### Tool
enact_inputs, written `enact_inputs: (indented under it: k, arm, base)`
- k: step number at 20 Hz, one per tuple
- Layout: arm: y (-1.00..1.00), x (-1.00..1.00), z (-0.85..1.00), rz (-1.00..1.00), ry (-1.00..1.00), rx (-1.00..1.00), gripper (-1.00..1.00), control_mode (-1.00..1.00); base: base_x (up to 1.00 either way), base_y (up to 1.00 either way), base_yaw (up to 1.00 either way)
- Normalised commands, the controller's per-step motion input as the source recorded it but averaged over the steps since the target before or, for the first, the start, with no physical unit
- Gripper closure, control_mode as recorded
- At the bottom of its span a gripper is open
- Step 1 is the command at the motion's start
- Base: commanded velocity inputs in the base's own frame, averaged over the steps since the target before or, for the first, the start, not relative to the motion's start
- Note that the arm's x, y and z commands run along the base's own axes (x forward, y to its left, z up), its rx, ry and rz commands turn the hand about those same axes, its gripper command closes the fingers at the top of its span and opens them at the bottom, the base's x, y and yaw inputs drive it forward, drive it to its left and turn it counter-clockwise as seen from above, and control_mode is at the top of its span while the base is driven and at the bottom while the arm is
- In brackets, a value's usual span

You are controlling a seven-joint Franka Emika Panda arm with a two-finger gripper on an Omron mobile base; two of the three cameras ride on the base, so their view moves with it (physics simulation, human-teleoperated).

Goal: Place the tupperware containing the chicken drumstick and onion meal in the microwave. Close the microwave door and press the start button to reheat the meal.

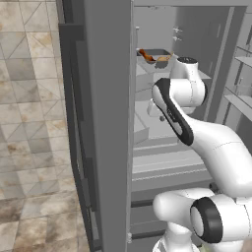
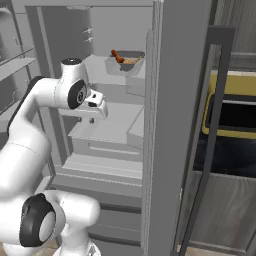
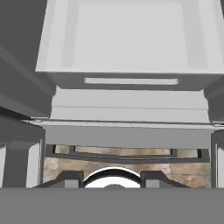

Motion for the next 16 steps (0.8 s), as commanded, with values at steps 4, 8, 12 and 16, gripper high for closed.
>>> enact_inputs:
  k: [4,8,12,16]
  arm:
    - [0.00,-0.14,0.00,0.00,-0.13,0.00,-1.00,-1.00]
    - [-0.14,-0.27,0.00,0.00,-0.40,0.05,-1.00,-1.00]
    - [-0.10,-0.19,0.10,0.00,-0.49,0.08,-1.00,-1.00]
    - [-0.04,-0.03,0.41,-0.01,-0.44,0.12,-1.00,-1.00]
  base:
    - [0.00,0.00,0.00]
    - [0.00,0.00,0.00]
    - [0.00,0.00,0.00]
    - [0.00,0.00,0.00]
